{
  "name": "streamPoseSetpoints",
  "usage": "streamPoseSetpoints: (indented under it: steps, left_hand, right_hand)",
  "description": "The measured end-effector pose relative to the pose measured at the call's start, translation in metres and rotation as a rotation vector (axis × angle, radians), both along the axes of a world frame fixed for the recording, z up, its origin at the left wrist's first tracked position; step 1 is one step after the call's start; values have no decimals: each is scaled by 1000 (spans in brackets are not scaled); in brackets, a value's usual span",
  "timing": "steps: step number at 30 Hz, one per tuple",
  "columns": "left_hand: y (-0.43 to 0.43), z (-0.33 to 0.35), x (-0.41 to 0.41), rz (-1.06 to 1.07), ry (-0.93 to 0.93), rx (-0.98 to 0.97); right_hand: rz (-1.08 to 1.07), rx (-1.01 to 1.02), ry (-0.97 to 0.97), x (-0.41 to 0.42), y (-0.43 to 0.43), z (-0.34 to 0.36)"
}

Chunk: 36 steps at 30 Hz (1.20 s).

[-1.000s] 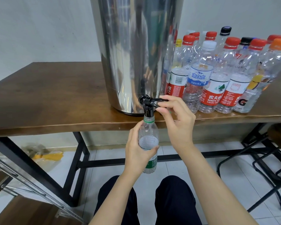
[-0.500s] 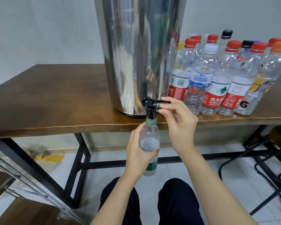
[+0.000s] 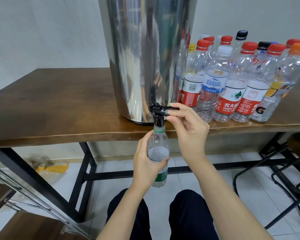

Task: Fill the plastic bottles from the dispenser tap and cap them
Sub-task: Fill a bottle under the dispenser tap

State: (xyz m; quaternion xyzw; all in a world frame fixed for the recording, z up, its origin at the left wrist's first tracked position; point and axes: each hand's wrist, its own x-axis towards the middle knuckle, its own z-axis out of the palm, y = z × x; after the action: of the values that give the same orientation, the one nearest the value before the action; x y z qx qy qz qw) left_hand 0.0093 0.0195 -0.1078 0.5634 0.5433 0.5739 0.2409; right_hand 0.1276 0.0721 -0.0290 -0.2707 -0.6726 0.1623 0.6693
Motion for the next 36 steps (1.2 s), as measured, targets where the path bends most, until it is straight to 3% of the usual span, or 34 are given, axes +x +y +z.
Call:
streamPoseSetpoints:
  steps: [22, 27, 31, 36]
  left_hand:
    - [-6, -1, -6, 25, -65, 3]
    - [-6, -2, -5, 39, -53, -10]
    - [-7, -1, -5, 46, -30, -10]
    - [-7, -1, -7, 52, 0, 24]
  right_hand:
    - [-14, -37, -15, -12, -6, 1]
    - [-39, -6, -182, 0, -7, 12]
    - [-204, 109, -358, 7, -7, 14]
    - [-264, 234, -428, 11, -2, 13]
